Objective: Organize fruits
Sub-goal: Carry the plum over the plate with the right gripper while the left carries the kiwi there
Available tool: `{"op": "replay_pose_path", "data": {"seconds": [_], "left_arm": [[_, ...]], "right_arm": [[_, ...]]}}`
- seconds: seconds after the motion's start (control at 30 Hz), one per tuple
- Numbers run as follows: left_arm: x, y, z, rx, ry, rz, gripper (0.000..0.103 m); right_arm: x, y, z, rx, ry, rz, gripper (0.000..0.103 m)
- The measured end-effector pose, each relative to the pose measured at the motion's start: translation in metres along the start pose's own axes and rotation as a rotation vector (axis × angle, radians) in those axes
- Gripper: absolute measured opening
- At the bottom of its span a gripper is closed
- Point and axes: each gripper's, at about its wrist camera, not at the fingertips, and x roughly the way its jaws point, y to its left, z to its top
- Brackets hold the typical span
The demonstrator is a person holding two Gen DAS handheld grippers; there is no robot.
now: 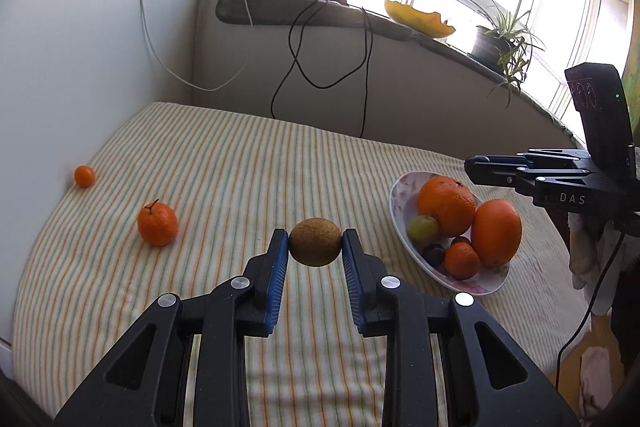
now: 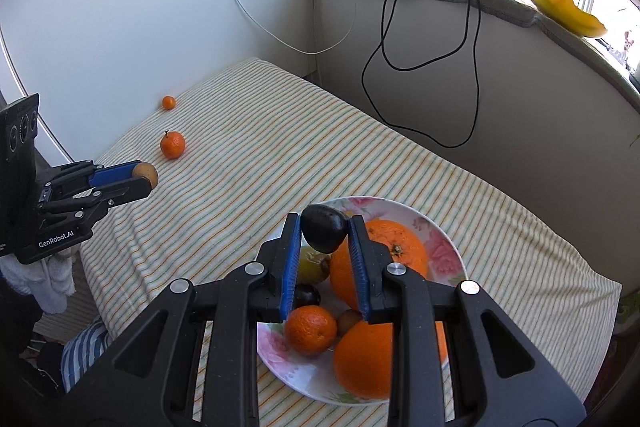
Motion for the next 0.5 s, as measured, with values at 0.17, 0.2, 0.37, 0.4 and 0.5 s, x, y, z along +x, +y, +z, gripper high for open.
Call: {"op": "replay_pose_path", "data": {"seconds": [0.17, 0.2, 0.37, 0.4, 0.5], "left_arm": [[0.008, -0.022, -0.001, 0.027, 0.016, -0.04, 0.026], [0.01, -0.027, -0.001, 0.033, 0.021, -0.048, 0.026], [0.018, -0.048, -0.005, 0.068, 0.046, -0.081, 0.026], [0.019, -0.051, -0.005, 0.072, 0.05, -0.087, 0.026], [0.024, -0.061, -0.005, 0.086, 0.062, -0.102, 0.026]], "right_arm": [[-0.006, -0.016, -0.005, 0.029, -0.003, -0.022, 0.025], [-0.007, -0.019, -0.006, 0.035, -0.003, -0.026, 0.025], [-0.01, -0.036, -0.012, 0.063, -0.004, -0.052, 0.025], [-0.01, -0.04, -0.013, 0.07, -0.004, -0.056, 0.025], [-0.011, -0.05, -0.017, 0.088, -0.003, -0.068, 0.025]]}}
